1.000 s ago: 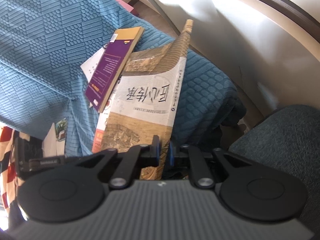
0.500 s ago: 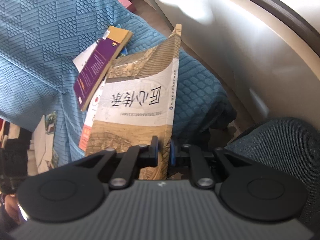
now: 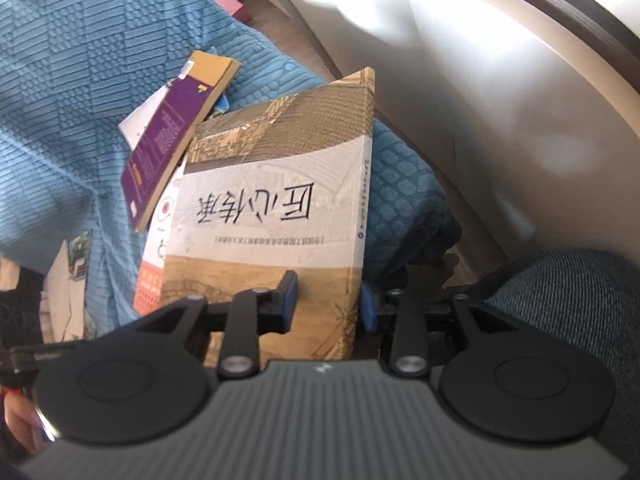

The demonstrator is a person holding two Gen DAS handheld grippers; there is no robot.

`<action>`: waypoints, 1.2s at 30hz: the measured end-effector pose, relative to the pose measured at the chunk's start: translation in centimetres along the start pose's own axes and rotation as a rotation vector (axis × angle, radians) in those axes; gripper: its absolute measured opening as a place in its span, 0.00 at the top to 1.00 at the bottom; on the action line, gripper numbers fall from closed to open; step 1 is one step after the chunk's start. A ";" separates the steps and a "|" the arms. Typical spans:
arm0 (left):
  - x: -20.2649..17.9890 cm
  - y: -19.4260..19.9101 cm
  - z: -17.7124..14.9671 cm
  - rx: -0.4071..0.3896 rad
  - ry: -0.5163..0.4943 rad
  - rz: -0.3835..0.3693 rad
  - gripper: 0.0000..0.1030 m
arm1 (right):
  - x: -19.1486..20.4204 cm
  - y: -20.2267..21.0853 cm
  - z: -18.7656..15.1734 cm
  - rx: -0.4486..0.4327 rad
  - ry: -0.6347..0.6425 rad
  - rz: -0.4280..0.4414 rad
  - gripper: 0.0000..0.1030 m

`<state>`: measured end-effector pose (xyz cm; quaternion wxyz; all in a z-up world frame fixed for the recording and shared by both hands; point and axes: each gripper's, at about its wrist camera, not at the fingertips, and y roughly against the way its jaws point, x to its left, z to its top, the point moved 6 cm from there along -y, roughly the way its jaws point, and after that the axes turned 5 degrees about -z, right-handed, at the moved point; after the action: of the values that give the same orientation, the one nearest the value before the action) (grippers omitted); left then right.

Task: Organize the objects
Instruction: 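Lift the beige book with both grippers, tilting it up on edge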

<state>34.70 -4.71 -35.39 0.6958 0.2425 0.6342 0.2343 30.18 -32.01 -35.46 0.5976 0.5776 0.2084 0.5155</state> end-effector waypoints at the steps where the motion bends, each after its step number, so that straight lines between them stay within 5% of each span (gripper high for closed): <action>1: -0.1 -0.2 0.1 0.002 0.007 -0.012 0.59 | -0.1 -0.2 0.1 -0.001 -0.014 -0.003 0.62; 7: -0.1 -0.3 -0.2 0.010 0.021 -0.026 0.60 | -0.4 -0.4 0.1 -0.022 -0.023 0.010 0.62; 10: -0.8 -0.3 -0.5 0.026 -0.026 0.007 0.64 | -0.9 0.5 0.2 -0.035 -0.038 0.042 0.73; 12: -1.4 -0.2 -0.9 0.030 -0.051 0.012 0.68 | -1.1 1.2 0.4 -0.040 -0.046 0.093 0.77; 16: -1.9 -0.1 -1.5 0.040 -0.004 -0.099 0.79 | -0.8 1.9 0.4 0.004 -0.031 0.248 0.78; 22: -1.0 -0.8 -1.7 0.034 0.031 -0.083 0.79 | -0.1 0.5 -0.4 0.030 -0.012 0.198 0.81; 33: -1.1 -2.6 -2.2 0.061 0.020 -0.101 0.50 | -0.5 0.9 -0.4 0.024 -0.068 0.258 0.90; 36: -1.6 -2.9 -2.3 0.055 -0.002 -0.083 0.58 | -0.5 1.1 -0.3 0.015 -0.051 0.254 0.90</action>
<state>32.31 -7.81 -36.18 0.6986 0.2352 0.6492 0.1876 29.27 -32.51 -34.68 0.5283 0.6169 0.1220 0.5705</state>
